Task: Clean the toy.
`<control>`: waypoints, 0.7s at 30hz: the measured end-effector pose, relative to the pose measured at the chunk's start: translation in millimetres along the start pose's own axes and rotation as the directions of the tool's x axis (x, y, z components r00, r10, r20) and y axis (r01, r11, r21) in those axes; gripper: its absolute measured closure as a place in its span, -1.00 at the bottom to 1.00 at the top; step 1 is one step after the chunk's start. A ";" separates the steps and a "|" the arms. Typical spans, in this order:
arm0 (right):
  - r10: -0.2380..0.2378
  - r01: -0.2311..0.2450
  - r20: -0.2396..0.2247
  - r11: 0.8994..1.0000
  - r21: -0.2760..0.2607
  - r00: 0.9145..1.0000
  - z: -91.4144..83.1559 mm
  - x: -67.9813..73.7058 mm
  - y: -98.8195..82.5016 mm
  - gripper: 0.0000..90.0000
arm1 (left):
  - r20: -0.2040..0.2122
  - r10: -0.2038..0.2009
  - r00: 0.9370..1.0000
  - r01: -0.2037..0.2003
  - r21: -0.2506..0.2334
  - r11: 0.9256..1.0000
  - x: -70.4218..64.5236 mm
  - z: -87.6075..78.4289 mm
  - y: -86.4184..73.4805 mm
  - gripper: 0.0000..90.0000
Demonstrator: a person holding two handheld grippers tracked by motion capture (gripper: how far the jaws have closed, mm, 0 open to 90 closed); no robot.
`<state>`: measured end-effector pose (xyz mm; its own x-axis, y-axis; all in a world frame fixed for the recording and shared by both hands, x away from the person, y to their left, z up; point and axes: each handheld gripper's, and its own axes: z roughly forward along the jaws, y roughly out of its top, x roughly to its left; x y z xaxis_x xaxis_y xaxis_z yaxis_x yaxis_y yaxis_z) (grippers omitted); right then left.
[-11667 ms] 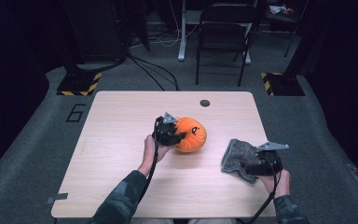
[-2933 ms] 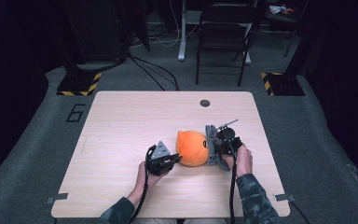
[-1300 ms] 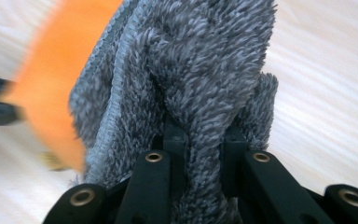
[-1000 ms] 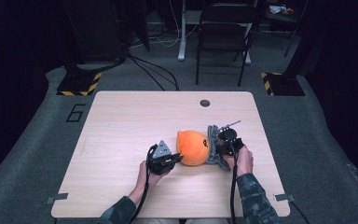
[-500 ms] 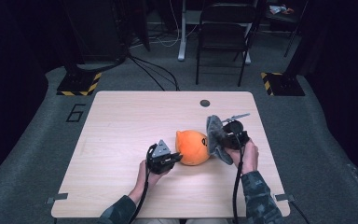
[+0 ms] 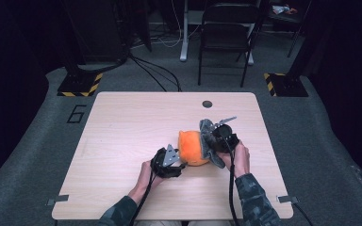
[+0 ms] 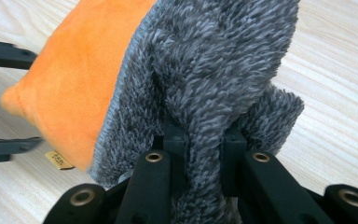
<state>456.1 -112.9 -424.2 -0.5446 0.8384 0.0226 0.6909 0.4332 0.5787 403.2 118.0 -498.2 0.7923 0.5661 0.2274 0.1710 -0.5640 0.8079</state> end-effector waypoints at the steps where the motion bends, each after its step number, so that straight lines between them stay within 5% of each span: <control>1: -0.005 0.005 -0.001 1.000 0.007 1.000 -0.2 0.2 0.9 0.74 | -0.006 0.006 1.000 -0.006 0.001 1.000 -0.8 1.9 0.0 -0.12; 4: 0.009 -0.009 -0.003 1.000 0.002 1.000 1.4 -1.5 0.6 0.74 | -0.007 0.002 1.000 -0.002 -0.013 1.000 -0.5 4.5 0.1 0.07; 7: 0.012 -0.012 -0.016 1.000 0.003 1.000 -0.2 -4.3 0.0 0.74 | 0.010 -0.044 0.999 0.044 -0.033 0.998 0.2 6.7 -1.3 0.38; 9: 0.028 -0.028 -0.025 1.000 -0.006 0.999 -1.2 -5.5 -1.5 0.74 | 0.007 -0.034 0.999 0.034 -0.032 0.999 -0.3 6.7 0.2 0.52; 14: 0.040 -0.041 -0.025 0.998 -0.039 0.999 -15.7 -10.7 -1.2 0.74 | 0.038 -0.093 0.995 0.095 -0.045 0.994 0.9 5.0 5.9 0.67; 18: 0.040 -0.043 -0.037 0.997 -0.071 0.998 -30.8 -9.0 0.6 0.74 | 0.079 -0.156 0.985 0.160 -0.047 0.986 4.9 2.7 8.8 0.69; 21: 0.021 -0.029 -0.085 0.995 -0.098 0.996 -42.1 -0.6 6.4 0.74 | 0.113 -0.223 0.968 0.232 -0.067 0.970 9.5 -3.1 12.4 0.71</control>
<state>440.8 -124.5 -386.2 -0.5687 0.8159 0.1043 0.6569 0.3742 0.6546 411.1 118.3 -484.4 0.7952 0.6059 -0.0219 0.3106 -0.3761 0.8730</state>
